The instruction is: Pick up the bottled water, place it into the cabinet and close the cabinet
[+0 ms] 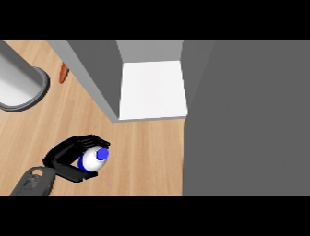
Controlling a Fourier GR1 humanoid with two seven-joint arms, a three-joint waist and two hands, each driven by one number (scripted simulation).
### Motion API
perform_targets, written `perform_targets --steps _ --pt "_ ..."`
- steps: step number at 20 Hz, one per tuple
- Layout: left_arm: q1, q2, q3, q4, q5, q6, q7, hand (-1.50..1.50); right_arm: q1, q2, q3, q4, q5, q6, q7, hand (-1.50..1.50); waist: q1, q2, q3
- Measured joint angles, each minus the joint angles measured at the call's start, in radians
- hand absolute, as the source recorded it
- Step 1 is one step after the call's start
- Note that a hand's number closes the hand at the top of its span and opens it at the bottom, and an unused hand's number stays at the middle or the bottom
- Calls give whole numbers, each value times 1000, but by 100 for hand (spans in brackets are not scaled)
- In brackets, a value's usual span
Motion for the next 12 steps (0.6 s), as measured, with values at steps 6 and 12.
perform_targets --steps 6,12 --pt "-30 -27 -18 62 72 -39 28 150 -11 -19 -16 6 -11 -14 -12 -150 15 1 1" --pt "-45 -8 -39 52 119 -47 14 150 10 -35 -28 5 -23 -16 -22 -150 22 -2 0"
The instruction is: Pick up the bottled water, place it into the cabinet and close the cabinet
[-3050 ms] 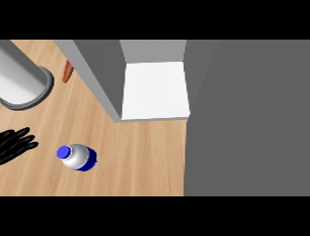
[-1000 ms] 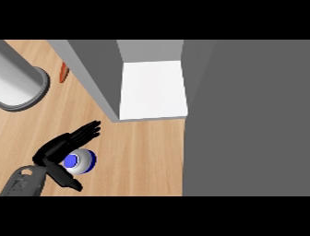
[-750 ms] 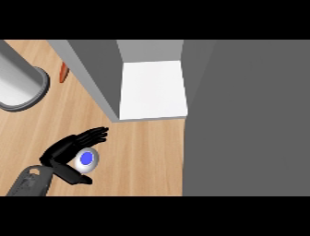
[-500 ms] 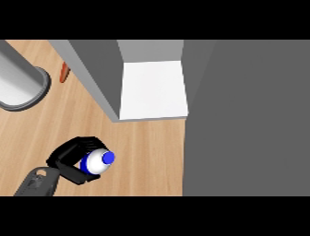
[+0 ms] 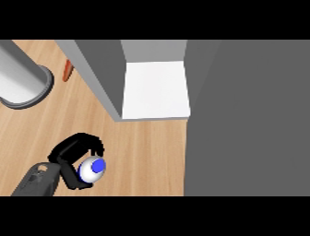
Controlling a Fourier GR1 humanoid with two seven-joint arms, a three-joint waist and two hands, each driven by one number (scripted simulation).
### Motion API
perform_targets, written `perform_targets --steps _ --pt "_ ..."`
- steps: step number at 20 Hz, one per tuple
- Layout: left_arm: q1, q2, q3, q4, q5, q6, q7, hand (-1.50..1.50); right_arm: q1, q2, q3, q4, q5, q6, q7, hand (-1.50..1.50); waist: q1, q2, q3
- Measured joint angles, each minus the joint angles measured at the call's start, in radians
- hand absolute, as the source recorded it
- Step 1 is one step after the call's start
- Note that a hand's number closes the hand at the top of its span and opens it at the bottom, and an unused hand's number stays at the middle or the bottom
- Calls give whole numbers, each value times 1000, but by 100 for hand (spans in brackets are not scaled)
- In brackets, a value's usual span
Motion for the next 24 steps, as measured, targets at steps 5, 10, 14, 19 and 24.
perform_targets --steps 5,10,14,19,24 --pt "37 -10 131 -3 114 176 -47 150 19 -2 -19 5 -8 1 -20 -150 22 -4 1" --pt "76 -27 274 -28 209 369 -123 150 43 2 -23 5 -14 1 -33 -150 33 -8 3" --pt "85 -87 283 -109 232 453 -112 150 70 1 -41 -2 -24 10 -31 -150 33 -9 5" --pt "87 -164 241 -234 222 542 -67 150 77 -17 -71 -6 -40 7 -23 -150 34 -9 6" --pt "107 -221 151 -384 235 635 30 150 90 -22 -95 -5 -56 24 -33 -150 33 -11 6"
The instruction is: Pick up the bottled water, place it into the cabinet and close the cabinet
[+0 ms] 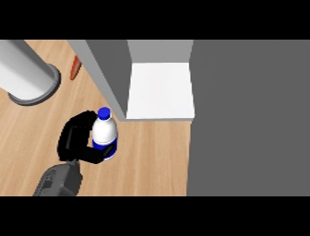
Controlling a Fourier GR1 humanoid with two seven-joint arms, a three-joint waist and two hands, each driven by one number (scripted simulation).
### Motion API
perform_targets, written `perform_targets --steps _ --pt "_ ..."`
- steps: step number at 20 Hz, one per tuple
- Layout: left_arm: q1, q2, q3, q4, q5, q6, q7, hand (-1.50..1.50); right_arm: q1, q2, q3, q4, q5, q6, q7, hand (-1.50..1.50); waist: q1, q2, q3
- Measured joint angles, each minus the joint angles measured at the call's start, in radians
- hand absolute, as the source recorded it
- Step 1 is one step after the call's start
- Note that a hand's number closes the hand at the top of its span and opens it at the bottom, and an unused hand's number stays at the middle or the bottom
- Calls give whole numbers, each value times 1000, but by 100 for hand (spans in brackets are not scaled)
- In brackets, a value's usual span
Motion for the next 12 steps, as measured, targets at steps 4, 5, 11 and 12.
perform_targets --steps 4,5,11,12 --pt "-4 -16 -112 -102 30 124 69 150 -13 5 13 3 -9 -6 12 -150 -1 1 0" --pt "-19 -18 -143 -114 42 168 84 150 -10 5 10 4 -12 -1 9 -150 -5 1 0" --pt "-99 -24 -284 -170 71 372 151 150 -15 -15 -13 3 -30 -4 23 -150 -11 4 -1" --pt "-111 -25 -313 -178 76 410 153 150 -17 -16 -11 2 -34 -4 22 -150 -13 4 -1"
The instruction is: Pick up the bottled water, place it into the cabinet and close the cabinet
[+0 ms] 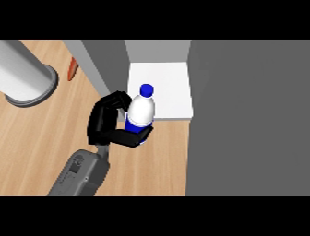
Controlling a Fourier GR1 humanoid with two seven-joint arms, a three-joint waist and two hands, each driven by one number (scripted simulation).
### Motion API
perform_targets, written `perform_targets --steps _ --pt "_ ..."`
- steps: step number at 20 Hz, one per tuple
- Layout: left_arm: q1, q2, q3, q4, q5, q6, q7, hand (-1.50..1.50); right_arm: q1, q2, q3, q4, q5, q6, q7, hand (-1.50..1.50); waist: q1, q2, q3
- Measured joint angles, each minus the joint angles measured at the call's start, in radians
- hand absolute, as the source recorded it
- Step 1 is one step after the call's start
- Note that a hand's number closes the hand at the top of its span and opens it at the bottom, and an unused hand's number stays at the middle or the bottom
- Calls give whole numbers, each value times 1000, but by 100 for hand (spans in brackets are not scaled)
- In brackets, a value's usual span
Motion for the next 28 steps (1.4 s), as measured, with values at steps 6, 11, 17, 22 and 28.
perform_targets --steps 6,11,17,22,28 --pt "-133 -1 -79 82 16 185 23 150 3 12 12 0 -16 5 3 -150 -8 3 0" --pt "-245 -1 -100 199 18 287 56 150 -5 -7 -5 3 -33 2 8 -150 -13 5 0" --pt "-355 -1 -76 368 47 308 44 150 -7 -17 -20 6 -53 11 13 -150 -17 8 -1" --pt "-453 -1 -54 497 88 305 23 150 0 -5 -17 11 -72 24 13 -150 -23 9 -1" --pt "-576 -1 -15 672 126 316 -51 150 -5 -16 -20 17 -88 42 16 -150 -40 16 -1"
